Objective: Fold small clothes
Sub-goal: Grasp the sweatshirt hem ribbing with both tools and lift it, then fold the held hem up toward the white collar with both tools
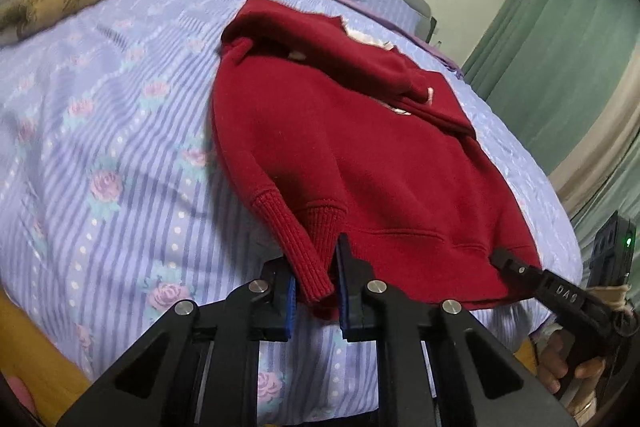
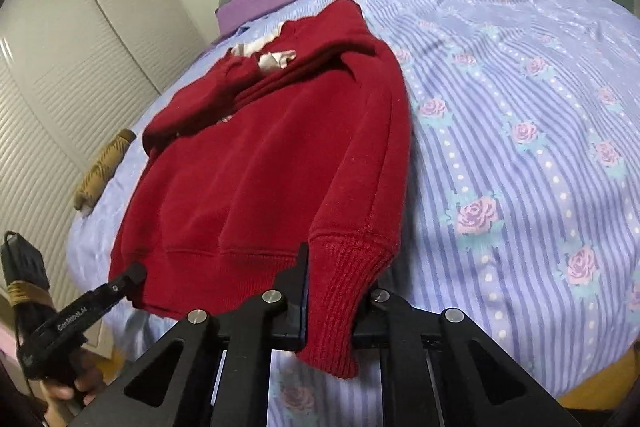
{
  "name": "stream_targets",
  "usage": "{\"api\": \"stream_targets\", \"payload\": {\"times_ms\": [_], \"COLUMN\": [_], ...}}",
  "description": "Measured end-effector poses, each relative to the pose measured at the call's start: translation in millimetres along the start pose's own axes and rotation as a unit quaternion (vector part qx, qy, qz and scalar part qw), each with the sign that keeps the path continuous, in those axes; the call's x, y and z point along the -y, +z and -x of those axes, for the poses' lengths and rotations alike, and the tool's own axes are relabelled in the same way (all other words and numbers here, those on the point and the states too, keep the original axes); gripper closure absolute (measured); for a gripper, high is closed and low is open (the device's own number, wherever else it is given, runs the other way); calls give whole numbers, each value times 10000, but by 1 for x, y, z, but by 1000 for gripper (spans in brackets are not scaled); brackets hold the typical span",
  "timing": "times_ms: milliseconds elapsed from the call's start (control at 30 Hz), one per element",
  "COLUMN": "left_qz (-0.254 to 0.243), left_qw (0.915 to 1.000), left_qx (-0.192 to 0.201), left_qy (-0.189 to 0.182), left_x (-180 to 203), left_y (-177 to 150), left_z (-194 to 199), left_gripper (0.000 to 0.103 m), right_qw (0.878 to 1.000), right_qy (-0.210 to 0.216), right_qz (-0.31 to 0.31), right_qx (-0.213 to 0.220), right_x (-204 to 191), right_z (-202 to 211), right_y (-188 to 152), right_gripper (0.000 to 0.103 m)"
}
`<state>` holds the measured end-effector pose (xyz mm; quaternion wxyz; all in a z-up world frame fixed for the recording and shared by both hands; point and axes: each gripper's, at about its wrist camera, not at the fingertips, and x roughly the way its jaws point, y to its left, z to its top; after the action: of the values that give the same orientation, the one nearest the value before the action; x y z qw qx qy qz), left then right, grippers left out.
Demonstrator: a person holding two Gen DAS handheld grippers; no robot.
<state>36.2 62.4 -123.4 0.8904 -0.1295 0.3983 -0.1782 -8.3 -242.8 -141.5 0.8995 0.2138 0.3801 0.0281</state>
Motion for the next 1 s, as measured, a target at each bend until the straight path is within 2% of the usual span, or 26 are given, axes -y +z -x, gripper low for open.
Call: {"api": "stream_targets", "payload": {"times_ms": [167, 300, 400, 533, 700, 767, 867, 1000], "left_qz": [-279, -539, -645, -612, -584, -506, -362, -296], "left_qw": [9991, 9964, 9945, 9935, 9950, 9962, 9986, 9991], "left_qx": [325, 629, 780, 876, 688, 577, 188, -89], "left_qy": [-63, -178, -256, -404, -428, -405, -349, -305], "left_x": [16, 26, 31, 34, 40, 40, 38, 32], "left_y": [17, 49, 74, 122, 193, 214, 251, 273], "left_z": [21, 36, 35, 25, -11, -26, -68, -107], "left_gripper": [87, 87, 87, 87, 87, 87, 87, 87], "right_qw": [9996, 9981, 9960, 9946, 9943, 9953, 9975, 9992], "right_qy": [22, 204, 295, 438, 396, 340, 284, 249], "right_qz": [182, 294, 369, 365, 503, 540, 539, 312], "right_qx": [208, 508, 757, 867, 856, 724, 362, 8], "right_x": [-8, -20, -30, -35, -41, -42, -40, -30], "right_z": [20, 41, 46, 36, 13, -6, -43, -81], "right_y": [12, 37, 72, 116, 173, 196, 231, 260], "right_gripper": [91, 92, 92, 92, 92, 92, 92, 92]}}
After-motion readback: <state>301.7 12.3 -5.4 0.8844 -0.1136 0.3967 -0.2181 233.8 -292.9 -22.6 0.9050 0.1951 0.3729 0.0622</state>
